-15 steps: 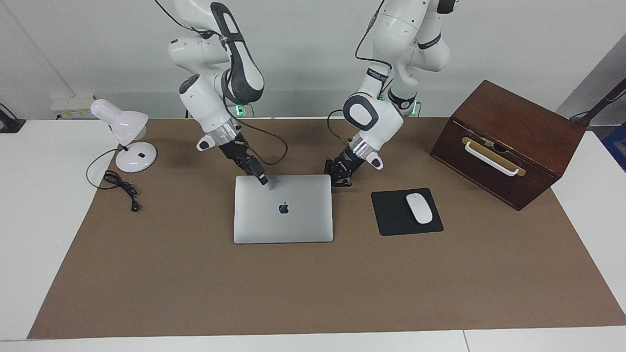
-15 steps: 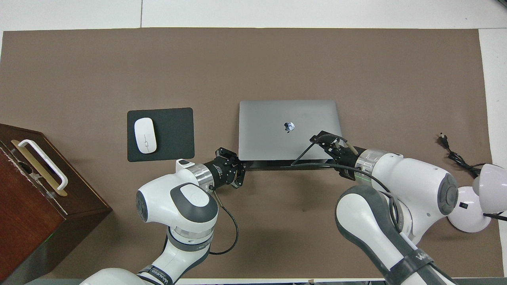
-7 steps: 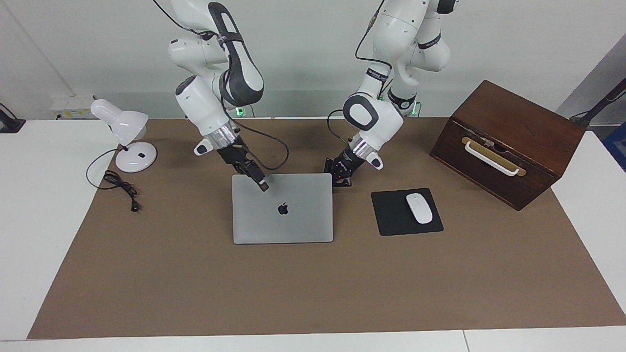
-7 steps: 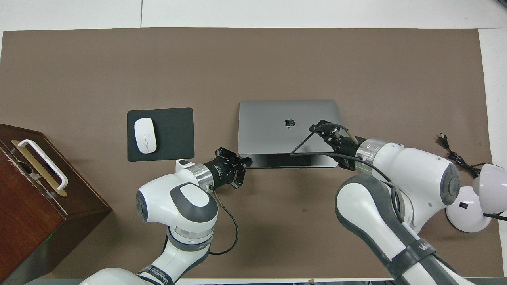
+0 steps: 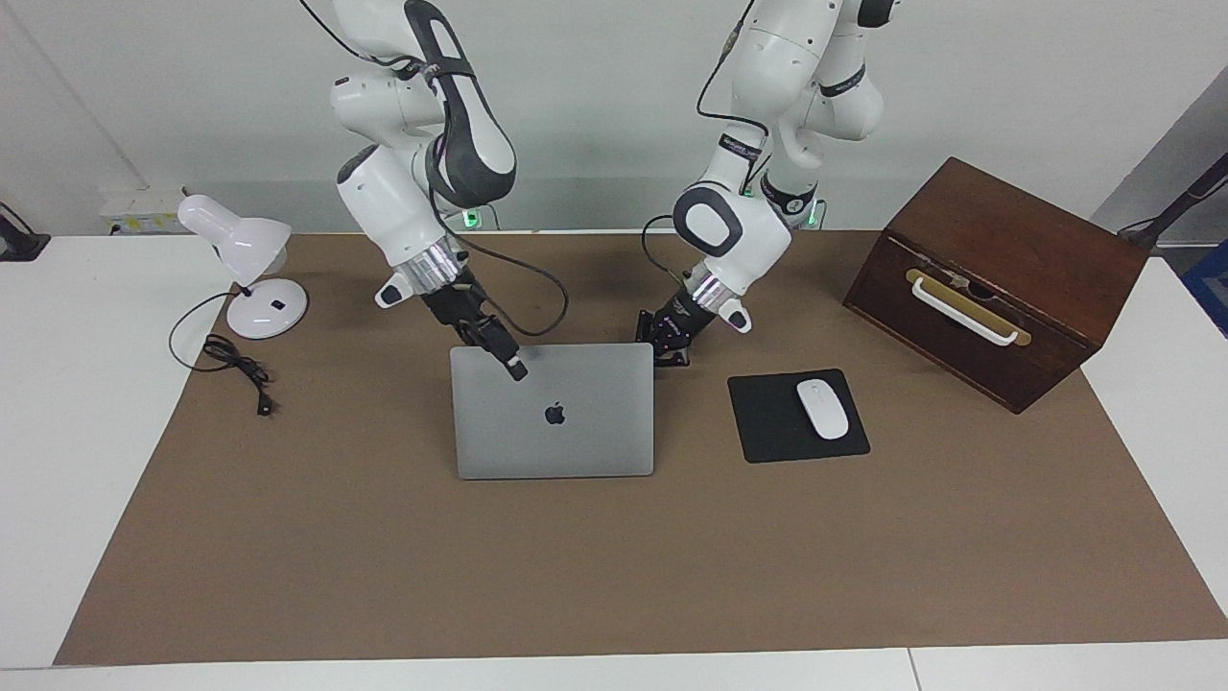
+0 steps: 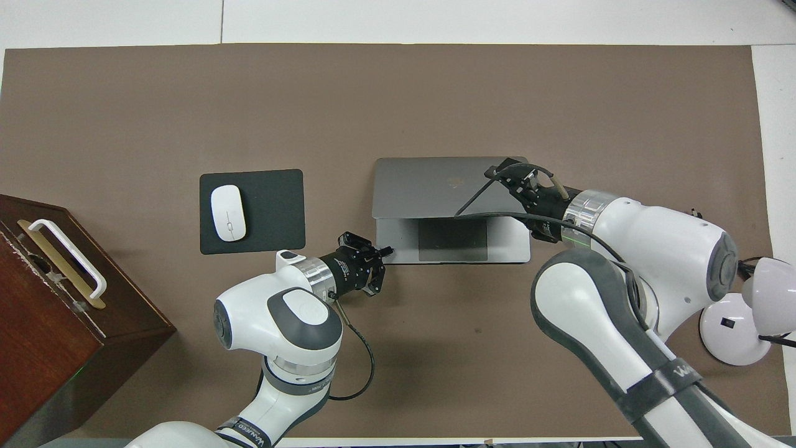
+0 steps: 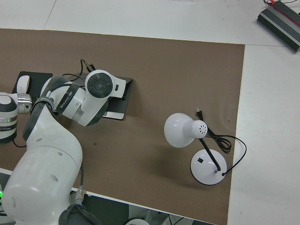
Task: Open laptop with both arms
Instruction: 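Lift the laptop lid upward with the right gripper, left gripper holding base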
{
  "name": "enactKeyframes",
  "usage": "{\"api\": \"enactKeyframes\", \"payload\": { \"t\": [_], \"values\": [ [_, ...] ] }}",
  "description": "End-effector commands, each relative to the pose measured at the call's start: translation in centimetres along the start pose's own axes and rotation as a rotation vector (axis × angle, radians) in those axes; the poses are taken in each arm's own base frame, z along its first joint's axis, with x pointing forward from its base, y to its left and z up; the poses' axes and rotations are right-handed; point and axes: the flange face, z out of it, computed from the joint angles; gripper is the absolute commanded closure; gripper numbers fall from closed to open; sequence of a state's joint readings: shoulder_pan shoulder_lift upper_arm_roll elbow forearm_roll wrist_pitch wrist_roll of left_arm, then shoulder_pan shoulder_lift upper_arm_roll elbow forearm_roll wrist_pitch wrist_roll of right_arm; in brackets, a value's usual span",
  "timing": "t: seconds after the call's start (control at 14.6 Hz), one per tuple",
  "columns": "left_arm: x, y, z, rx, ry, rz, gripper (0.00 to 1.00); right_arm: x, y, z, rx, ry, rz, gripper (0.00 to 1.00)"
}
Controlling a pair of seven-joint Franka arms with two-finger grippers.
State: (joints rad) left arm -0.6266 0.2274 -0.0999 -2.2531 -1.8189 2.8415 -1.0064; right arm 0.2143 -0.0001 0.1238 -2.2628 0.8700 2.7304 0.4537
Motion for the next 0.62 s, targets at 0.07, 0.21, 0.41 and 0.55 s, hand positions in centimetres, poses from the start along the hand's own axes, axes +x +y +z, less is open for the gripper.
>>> {"api": "enactKeyframes", "payload": {
  "t": [0.07, 0.21, 0.41, 0.55],
  "values": [
    [1.4, 0.1, 1.4, -0.019, 0.041, -0.001, 1.00, 1.6, -2.2, -1.0, 0.043, -0.014, 0.005, 0.00],
    [1.4, 0.1, 1.4, -0.019, 0.041, -0.002, 1.00, 2.2, -2.7, -1.4, 0.051, -0.005, -0.004, 0.00],
    [1.4, 0.1, 1.4, -0.019, 0.041, -0.001, 1.00, 3.0, -3.5, -1.7, 0.067, 0.007, -0.016, 0.00],
    [1.4, 0.1, 1.3, -0.020, 0.042, -0.001, 1.00, 3.6, -4.2, -1.9, 0.078, 0.013, -0.021, 0.00]
  ]
}}
